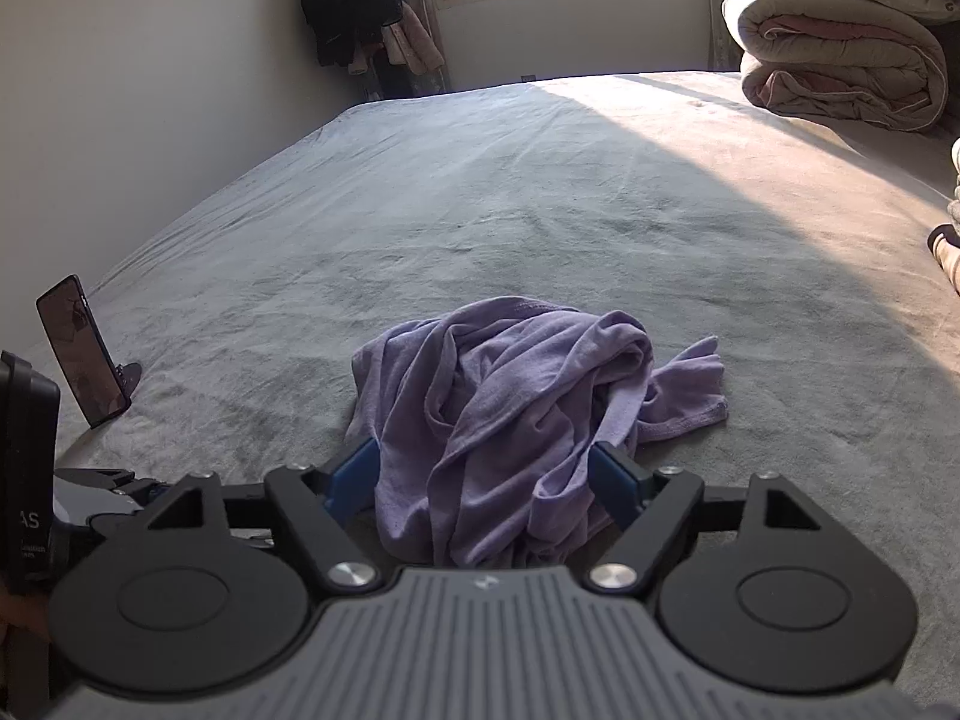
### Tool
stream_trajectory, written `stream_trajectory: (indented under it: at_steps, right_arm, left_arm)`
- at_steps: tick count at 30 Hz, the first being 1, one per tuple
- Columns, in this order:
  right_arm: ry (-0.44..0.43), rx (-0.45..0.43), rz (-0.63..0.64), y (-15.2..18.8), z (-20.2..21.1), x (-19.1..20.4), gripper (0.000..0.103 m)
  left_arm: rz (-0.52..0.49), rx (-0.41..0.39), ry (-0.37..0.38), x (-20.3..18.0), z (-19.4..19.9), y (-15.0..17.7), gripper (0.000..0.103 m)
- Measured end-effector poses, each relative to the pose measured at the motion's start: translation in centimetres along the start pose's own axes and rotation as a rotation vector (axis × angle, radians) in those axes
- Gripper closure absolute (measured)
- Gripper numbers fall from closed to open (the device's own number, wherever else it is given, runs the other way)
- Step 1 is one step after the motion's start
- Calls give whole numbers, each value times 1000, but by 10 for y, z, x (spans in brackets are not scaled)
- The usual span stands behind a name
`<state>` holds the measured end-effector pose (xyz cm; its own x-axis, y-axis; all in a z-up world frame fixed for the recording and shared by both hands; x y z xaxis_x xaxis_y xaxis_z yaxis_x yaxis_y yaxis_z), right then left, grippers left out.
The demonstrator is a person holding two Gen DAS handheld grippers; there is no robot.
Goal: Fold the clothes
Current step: 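Grasp the shirt edge with the right gripper while the left gripper grasps another edge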
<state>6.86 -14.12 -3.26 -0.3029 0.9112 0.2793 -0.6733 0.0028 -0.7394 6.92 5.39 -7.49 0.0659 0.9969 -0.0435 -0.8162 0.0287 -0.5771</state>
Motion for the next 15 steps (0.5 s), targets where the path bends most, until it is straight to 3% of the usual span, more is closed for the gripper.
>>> stream_trajectory:
  at_steps: [2,6,9,11,12,15]
  right_arm:
    - [-16,10,2,3,-3,2,39]
    - [-16,29,27,11,-14,7,58]
    - [3,52,48,19,-23,9,61]
    - [32,69,56,26,-30,6,79]
    - [53,74,60,28,-33,3,94]
    - [63,57,39,27,-26,-2,95]
  left_arm:
    - [18,-3,7,5,1,-1,17]
    - [57,-9,21,11,1,-3,21]
    - [69,-21,36,12,3,-4,22]
    - [78,-35,65,11,4,-6,24]
    - [91,-44,91,10,4,-8,28]
    - [145,-74,169,7,6,-14,34]
Point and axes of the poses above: each gripper's, at about its wrist camera, not at the fingertips, and z roughly against the way its jaws point, x to its left, y to its underside, the point moved 5 cm from there along -z, roughly the way its jaws point, and after that the axes turned 2 degrees about -z, right-handed, at the moved point
